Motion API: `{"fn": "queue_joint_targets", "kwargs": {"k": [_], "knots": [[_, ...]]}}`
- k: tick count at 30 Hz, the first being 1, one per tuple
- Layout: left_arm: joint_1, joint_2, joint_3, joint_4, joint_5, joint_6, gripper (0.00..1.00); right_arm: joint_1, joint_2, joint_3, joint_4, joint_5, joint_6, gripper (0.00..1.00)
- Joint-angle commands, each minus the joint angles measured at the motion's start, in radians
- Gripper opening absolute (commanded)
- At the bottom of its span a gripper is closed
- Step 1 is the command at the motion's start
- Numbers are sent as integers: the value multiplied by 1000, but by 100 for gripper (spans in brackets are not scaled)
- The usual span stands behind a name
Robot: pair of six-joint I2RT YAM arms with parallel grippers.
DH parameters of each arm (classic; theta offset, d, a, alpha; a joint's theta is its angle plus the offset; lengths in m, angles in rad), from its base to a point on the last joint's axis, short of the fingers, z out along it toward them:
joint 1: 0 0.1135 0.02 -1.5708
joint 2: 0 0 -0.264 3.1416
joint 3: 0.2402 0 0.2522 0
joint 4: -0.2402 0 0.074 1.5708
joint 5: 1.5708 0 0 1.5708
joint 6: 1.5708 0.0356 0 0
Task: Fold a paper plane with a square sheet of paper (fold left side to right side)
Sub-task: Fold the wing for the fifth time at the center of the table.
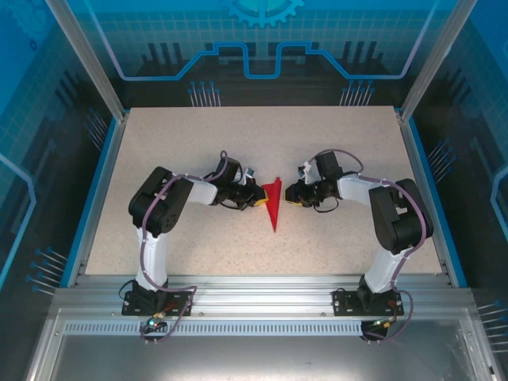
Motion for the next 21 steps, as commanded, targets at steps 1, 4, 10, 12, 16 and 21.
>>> {"fn": "queue_joint_targets", "kwargs": {"k": [1,4,10,12,16,21], "knots": [[20,-15,23,-60,2,36,0,-8,16,39,-43,7,-2,22],[21,-9,31,-79,-1,48,0,-9,30,48,-43,13,-1,20],[25,1,50,-105,-3,70,0,-6,29,43,-47,3,-12,20],[24,9,62,-117,0,76,0,-1,27,37,-39,-16,-14,20],[24,19,85,-138,-1,89,0,19,8,21,-25,-47,-13,20],[24,31,104,-150,-1,95,0,54,-17,-17,7,-84,9,20]]}}
